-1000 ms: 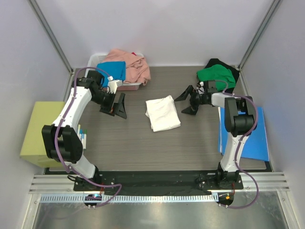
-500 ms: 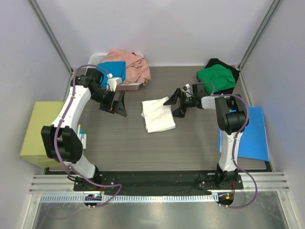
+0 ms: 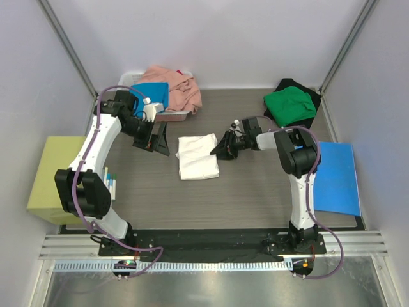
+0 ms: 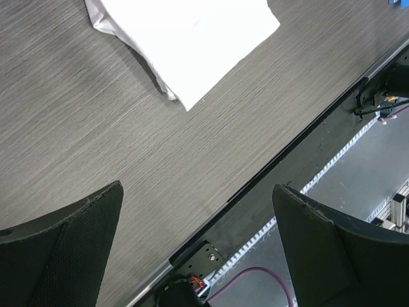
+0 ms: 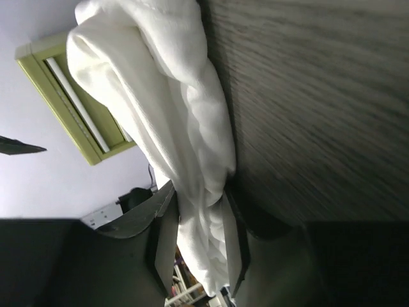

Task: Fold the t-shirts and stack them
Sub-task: Neatly place the folded tshirt to the corner

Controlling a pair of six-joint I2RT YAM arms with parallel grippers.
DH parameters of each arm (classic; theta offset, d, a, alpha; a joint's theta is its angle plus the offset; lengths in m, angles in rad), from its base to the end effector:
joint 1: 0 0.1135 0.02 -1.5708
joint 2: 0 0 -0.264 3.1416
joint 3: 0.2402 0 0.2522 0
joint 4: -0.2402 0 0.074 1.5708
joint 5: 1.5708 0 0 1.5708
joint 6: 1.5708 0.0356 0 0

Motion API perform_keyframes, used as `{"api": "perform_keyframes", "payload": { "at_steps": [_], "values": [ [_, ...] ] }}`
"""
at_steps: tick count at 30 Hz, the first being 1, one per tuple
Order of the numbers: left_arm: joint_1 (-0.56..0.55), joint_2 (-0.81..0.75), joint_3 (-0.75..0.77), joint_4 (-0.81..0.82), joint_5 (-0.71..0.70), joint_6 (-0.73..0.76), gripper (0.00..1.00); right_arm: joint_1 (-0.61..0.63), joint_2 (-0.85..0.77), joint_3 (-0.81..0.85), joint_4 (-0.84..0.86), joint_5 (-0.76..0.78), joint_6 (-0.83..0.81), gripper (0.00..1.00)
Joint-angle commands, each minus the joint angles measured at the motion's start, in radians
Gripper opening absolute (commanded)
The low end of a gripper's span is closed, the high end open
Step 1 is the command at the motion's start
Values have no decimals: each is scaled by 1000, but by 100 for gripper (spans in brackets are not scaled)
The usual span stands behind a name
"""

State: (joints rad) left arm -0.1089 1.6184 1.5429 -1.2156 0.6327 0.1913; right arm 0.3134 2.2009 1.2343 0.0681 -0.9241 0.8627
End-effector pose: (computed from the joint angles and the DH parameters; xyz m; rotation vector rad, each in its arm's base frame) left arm 0.3056 -0.0546 0.3198 0.5290 2.6621 -0.8710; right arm 0.3942 0.1576 0.0846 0.2733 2.6599 1.6021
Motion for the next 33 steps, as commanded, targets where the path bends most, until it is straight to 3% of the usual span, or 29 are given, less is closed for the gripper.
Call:
{"api": "perform_keyframes", "payload": {
  "at_steps": [1, 4, 6, 7, 9, 10, 12, 18, 22, 27, 33],
  "values": [
    [6, -20, 40, -21, 18, 13, 100, 27, 135, -44, -166, 263, -77, 38],
    [6, -23, 39, -21, 25, 11, 100, 38, 158, -29, -179, 269, -85, 38],
    [8, -22, 36, -21, 28, 8, 100, 47, 167, -19, -183, 268, -85, 48],
    [6, -22, 36, -19, 27, 10, 100, 56, 171, -7, -188, 272, -88, 48],
    [8, -20, 31, -19, 27, 8, 100, 64, 174, -1, -195, 289, -88, 35],
    [8, -22, 31, -18, 25, 10, 100, 70, 175, 4, -192, 297, -87, 13],
    [6, -22, 28, -18, 25, 8, 100, 69, 183, 7, -191, 289, -77, 1],
    [6, -22, 23, -16, 25, 10, 100, 70, 102, 11, -165, 280, -57, 1],
    [8, -17, 34, -16, 32, 2, 100, 59, 22, 112, -240, 323, -90, 1],
    [8, -25, 48, -21, 41, -3, 100, 62, 45, 214, -327, 326, -128, 1],
    [8, -37, 14, -7, 33, -1, 100, 66, 22, 163, -326, 372, -133, 1]
  ]
}}
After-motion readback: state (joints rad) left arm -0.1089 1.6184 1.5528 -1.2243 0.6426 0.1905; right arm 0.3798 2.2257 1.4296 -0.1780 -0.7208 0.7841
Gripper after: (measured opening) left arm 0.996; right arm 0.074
